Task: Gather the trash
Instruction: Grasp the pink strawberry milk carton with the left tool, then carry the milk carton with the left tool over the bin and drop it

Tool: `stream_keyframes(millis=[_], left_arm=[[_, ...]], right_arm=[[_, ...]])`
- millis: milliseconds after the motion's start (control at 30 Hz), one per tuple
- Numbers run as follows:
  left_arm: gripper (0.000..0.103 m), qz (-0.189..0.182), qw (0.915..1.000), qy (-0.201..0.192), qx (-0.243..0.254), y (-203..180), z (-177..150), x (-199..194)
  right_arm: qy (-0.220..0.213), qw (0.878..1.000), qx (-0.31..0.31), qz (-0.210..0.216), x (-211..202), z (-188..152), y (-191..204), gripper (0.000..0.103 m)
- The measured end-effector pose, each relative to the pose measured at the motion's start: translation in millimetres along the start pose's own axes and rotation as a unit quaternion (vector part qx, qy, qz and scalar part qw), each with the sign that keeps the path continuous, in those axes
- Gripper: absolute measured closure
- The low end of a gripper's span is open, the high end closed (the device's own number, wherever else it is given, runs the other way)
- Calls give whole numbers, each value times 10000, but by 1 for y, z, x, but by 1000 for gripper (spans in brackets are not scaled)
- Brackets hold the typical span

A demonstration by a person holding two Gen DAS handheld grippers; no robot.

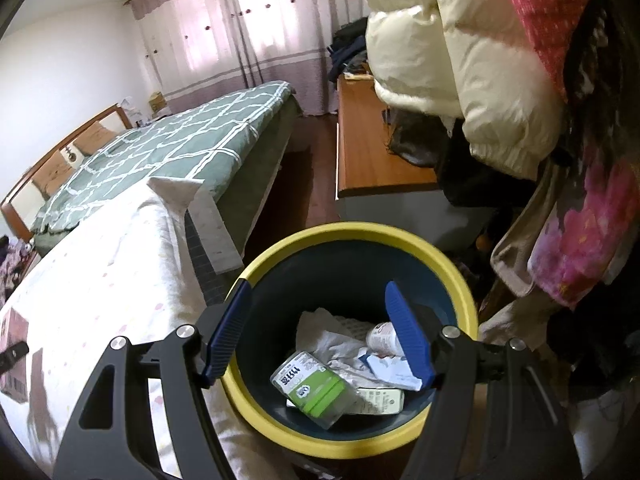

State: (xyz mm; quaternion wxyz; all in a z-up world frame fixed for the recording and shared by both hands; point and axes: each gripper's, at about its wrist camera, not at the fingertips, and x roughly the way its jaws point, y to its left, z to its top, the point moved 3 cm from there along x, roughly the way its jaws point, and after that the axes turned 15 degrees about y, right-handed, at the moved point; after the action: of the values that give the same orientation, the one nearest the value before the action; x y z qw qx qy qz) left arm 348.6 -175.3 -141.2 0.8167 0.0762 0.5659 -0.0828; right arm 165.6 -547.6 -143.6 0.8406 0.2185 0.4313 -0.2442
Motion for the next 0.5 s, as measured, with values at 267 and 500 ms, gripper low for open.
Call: stream_keyframes(millis=[267,500], left_arm=[[51,-330,9965,-112,755,-89,1,-19],[51,-594,9882,-108,1408,-184,-3,-24]], right_arm=[[-152,9989,-430,-88,-30,-1,-16,37],[-90,9989,-396,-216,-43,-16,-54,37]])
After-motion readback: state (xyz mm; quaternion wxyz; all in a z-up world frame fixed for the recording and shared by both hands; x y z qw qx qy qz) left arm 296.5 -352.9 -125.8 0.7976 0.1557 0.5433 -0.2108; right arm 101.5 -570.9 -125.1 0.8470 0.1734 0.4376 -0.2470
